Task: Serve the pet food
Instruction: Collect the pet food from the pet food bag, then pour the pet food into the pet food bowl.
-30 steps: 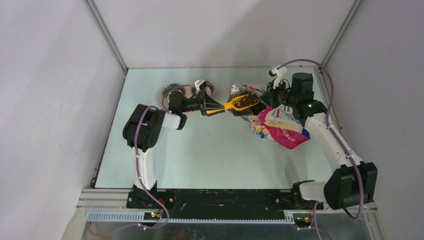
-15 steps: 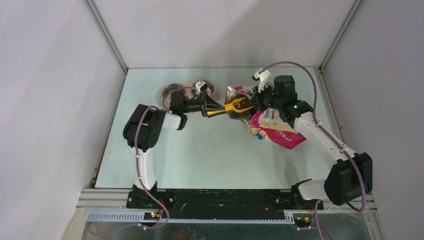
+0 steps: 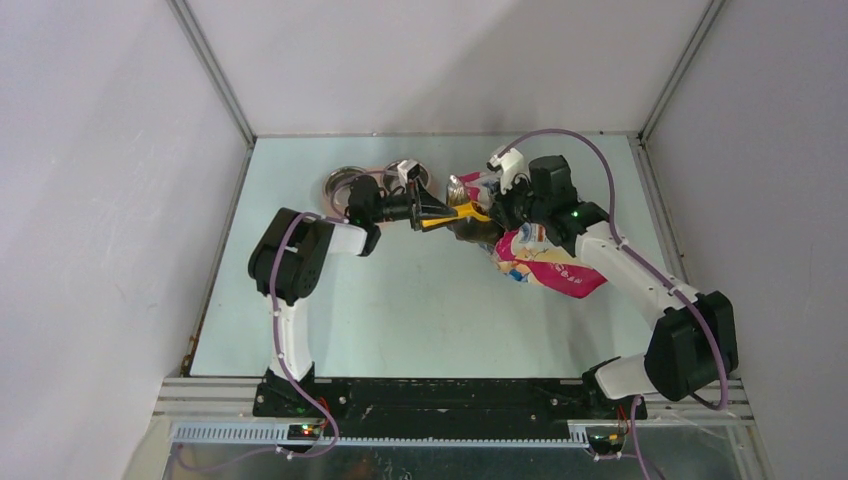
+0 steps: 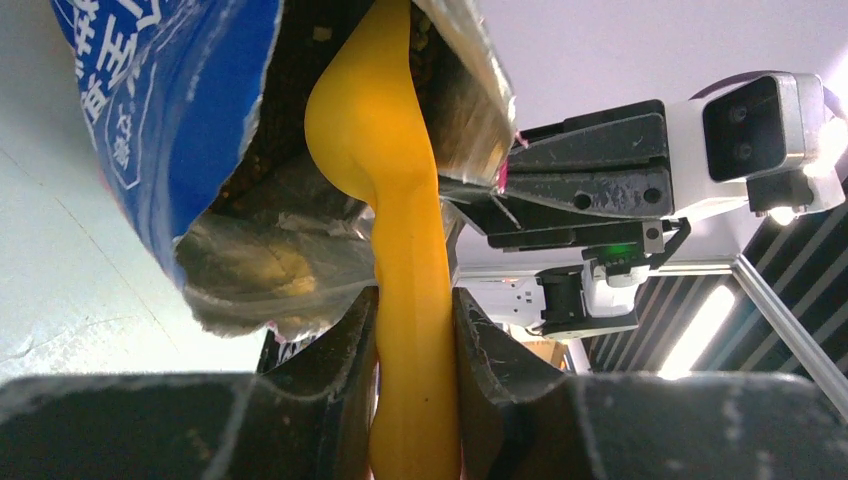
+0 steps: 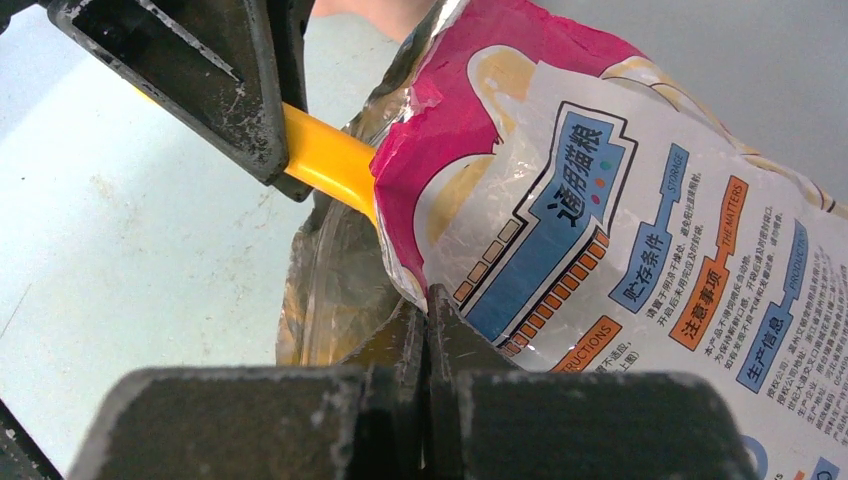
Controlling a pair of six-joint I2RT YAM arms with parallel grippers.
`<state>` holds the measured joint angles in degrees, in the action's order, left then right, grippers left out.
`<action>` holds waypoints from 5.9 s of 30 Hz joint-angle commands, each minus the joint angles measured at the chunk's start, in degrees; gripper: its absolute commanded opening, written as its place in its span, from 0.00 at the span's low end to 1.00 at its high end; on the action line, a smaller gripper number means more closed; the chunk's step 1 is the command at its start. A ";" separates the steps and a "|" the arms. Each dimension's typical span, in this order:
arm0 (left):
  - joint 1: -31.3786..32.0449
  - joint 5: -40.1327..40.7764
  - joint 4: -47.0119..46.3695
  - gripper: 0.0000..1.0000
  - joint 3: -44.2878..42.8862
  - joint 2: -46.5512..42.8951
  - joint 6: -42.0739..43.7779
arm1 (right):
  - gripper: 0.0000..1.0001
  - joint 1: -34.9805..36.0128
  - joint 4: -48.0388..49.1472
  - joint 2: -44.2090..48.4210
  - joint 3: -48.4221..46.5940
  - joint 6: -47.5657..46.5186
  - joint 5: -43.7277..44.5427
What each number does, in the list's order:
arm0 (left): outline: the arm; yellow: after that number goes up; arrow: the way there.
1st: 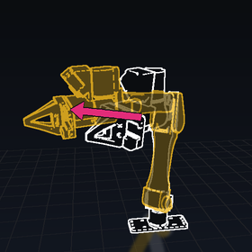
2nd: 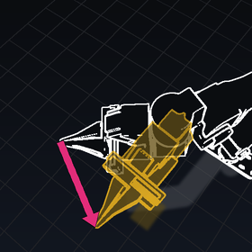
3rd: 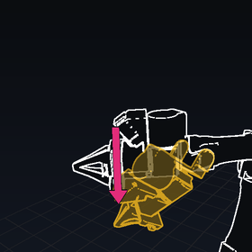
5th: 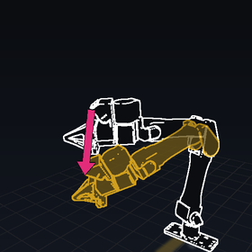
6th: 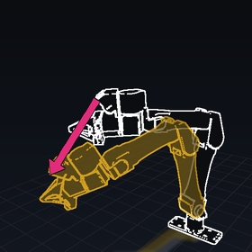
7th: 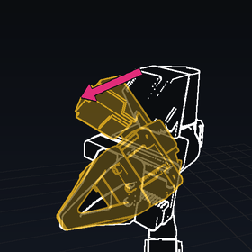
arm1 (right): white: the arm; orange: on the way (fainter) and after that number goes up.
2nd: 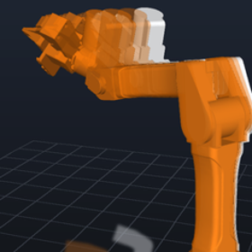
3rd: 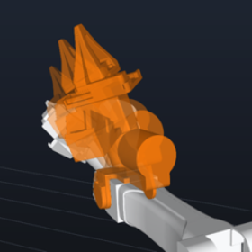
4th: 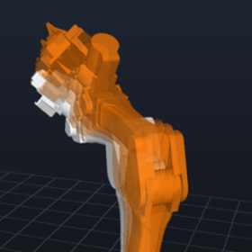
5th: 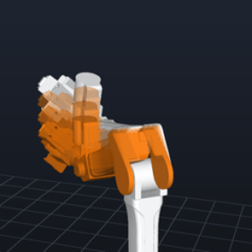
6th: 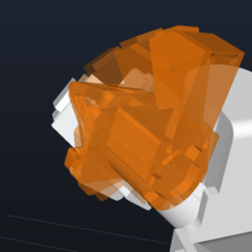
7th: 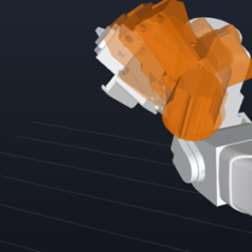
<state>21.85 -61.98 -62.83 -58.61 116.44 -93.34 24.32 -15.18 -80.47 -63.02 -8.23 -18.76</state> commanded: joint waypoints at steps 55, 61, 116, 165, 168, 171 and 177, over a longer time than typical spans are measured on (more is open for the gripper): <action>4.17 -0.91 5.80 0.00 -5.62 -5.96 7.97 | 0.00 -0.83 3.70 -2.72 0.12 3.84 -0.24; 3.92 -1.89 4.30 0.00 -5.05 -6.23 7.10 | 0.00 -2.16 4.01 -0.29 0.12 3.91 0.11; 3.88 -1.53 28.59 0.00 -7.21 -9.72 25.61 | 0.00 -9.21 3.35 5.41 0.19 6.00 -0.46; -6.47 -4.75 0.99 0.00 1.28 -13.82 4.49 | 0.00 -20.14 2.85 4.11 0.18 7.97 -7.01; -7.11 -4.94 0.96 0.00 1.78 -14.45 4.52 | 0.00 -20.53 2.81 4.22 0.18 7.97 -6.94; -7.64 -5.08 0.64 0.00 2.31 -15.05 4.36 | 0.00 -20.98 2.87 4.16 0.23 7.97 -6.83; -9.14 -5.04 -3.19 0.00 2.99 -14.87 1.44 | 0.00 -21.70 2.90 3.85 0.18 7.97 -6.81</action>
<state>13.96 -66.41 -59.68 -55.88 104.44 -90.02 4.23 -11.84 -75.72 -62.61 0.64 -29.93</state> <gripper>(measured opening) 0.301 0.008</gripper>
